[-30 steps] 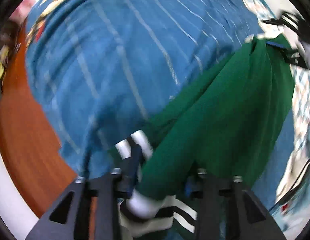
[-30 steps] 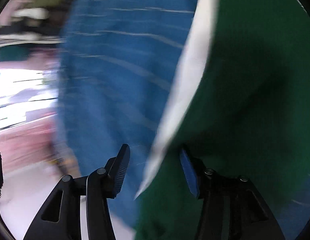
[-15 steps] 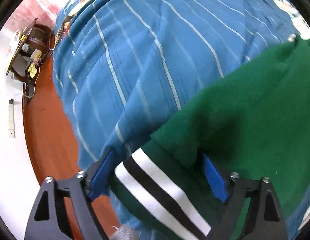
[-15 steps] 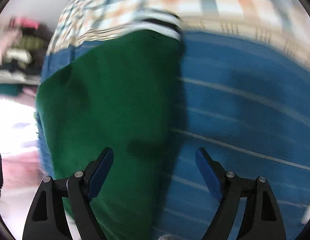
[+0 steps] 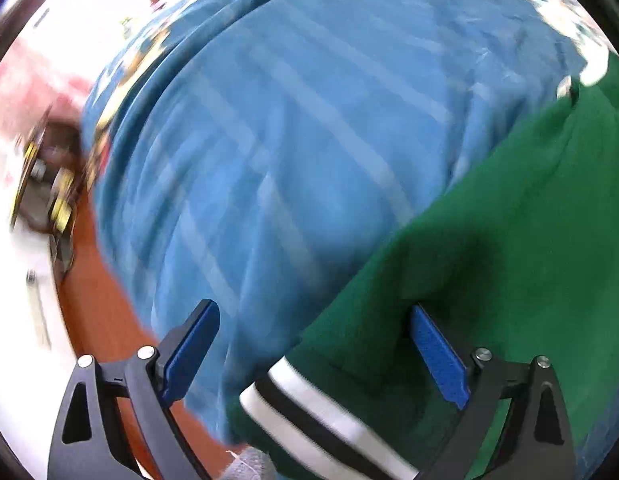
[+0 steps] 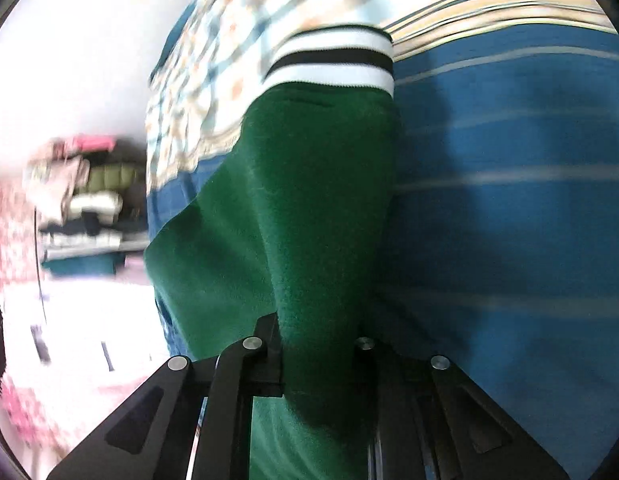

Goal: Fold large clothes

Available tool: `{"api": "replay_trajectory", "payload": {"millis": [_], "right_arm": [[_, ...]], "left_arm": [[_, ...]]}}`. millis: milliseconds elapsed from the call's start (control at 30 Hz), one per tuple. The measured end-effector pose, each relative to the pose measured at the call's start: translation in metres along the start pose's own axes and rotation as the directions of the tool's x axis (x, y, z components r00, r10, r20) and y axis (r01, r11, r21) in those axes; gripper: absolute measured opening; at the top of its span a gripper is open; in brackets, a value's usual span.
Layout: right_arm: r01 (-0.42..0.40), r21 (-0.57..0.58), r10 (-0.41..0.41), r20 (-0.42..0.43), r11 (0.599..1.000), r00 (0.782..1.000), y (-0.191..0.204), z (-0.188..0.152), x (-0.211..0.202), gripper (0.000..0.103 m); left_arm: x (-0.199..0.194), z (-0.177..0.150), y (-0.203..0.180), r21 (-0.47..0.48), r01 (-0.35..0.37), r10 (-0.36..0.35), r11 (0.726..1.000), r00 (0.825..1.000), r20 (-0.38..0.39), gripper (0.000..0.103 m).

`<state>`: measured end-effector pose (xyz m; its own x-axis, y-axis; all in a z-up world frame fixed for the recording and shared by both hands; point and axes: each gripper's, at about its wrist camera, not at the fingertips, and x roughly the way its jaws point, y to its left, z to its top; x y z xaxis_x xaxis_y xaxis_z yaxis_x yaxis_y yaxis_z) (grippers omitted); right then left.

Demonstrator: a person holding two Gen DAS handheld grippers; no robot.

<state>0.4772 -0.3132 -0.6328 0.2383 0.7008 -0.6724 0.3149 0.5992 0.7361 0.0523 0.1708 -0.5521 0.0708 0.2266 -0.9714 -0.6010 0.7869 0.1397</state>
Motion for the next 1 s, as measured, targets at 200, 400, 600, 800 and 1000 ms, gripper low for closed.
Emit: {"api": "replay_trajectory", "payload": {"millis": [200,400,600,800,1000], "right_arm": [[0.178,0.17,-0.19,0.056,0.969,0.98,-0.091,-0.066,-0.133,0.014],[0.401,0.192,-0.398,-0.056,0.896,0.916,-0.14,-0.095,-0.164,0.049],[0.513,-0.004,-0.513,0.006,0.858,0.858,-0.082,-0.127,-0.203,0.053],[0.434,-0.277,-0.472,-0.085,0.857,0.877,-0.013,-0.164,-0.155,0.053],[0.393,-0.349,-0.472,-0.177,0.851,0.864,-0.019,-0.216,-0.119,0.053]], "left_arm": [[-0.008,0.082,-0.039,0.197,0.01,-0.037,0.98,0.99,0.133,0.097],[-0.065,0.097,-0.013,0.066,0.101,-0.112,0.993,0.975,0.193,0.097],[-0.068,-0.008,0.011,-0.207,0.139,-0.13,0.968,0.99,0.058,0.096],[-0.024,-0.115,0.003,-0.426,0.229,-0.316,0.875,0.938,-0.145,0.094],[-0.034,-0.106,-0.043,-0.242,0.171,-0.188,0.955,0.981,-0.046,0.01]]}}
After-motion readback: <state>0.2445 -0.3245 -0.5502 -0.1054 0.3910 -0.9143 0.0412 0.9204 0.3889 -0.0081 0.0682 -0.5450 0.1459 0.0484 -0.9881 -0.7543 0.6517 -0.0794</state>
